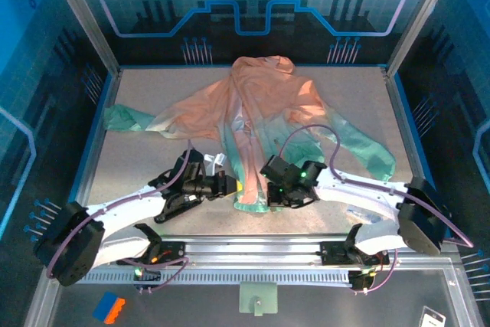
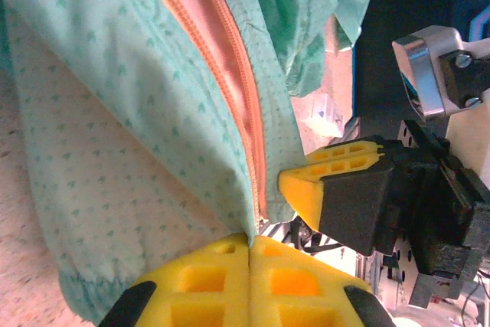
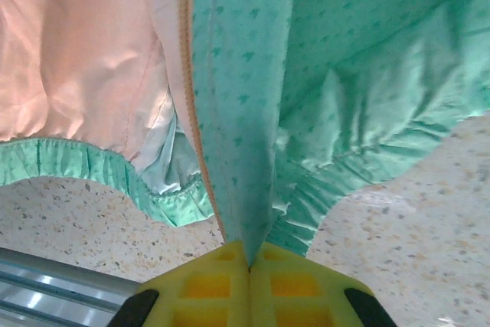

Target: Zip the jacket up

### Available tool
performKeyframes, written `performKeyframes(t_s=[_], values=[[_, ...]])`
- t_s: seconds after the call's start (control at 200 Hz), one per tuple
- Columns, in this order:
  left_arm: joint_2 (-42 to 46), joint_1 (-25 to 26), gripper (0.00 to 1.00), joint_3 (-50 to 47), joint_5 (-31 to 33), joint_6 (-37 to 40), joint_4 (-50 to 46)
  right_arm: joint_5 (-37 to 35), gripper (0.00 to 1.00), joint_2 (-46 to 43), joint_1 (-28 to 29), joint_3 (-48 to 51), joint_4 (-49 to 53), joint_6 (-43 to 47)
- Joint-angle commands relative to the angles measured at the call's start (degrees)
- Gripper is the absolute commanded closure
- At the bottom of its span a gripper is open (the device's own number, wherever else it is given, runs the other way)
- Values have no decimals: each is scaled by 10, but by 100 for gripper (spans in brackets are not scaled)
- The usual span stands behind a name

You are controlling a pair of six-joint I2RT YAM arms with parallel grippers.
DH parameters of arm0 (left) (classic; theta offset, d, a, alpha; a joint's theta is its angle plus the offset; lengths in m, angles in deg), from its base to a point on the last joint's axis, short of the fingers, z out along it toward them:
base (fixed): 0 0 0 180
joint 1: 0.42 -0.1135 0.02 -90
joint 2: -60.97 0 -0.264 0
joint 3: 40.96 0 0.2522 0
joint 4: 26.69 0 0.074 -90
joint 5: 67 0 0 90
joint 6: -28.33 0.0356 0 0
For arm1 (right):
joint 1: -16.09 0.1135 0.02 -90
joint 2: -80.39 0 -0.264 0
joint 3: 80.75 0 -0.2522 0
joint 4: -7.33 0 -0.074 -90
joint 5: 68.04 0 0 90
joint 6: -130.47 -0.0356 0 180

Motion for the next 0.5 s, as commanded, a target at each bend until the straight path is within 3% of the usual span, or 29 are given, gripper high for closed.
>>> performKeyframes(t_s=[0.0,0.175,0.41,0.495], values=[[-25,7,100,45,-32,28,-11,-41,100,-34,-26,-12,45,1],[-93,52,100,106,-6,61,-16,11,100,-63,-114,43,-61,53],[-230,80,100,150,4,10,87,104,100,-40,-203,126,-215,84],[-271,92,100,166,15,-6,109,140,92,-29,-221,134,-236,104]])
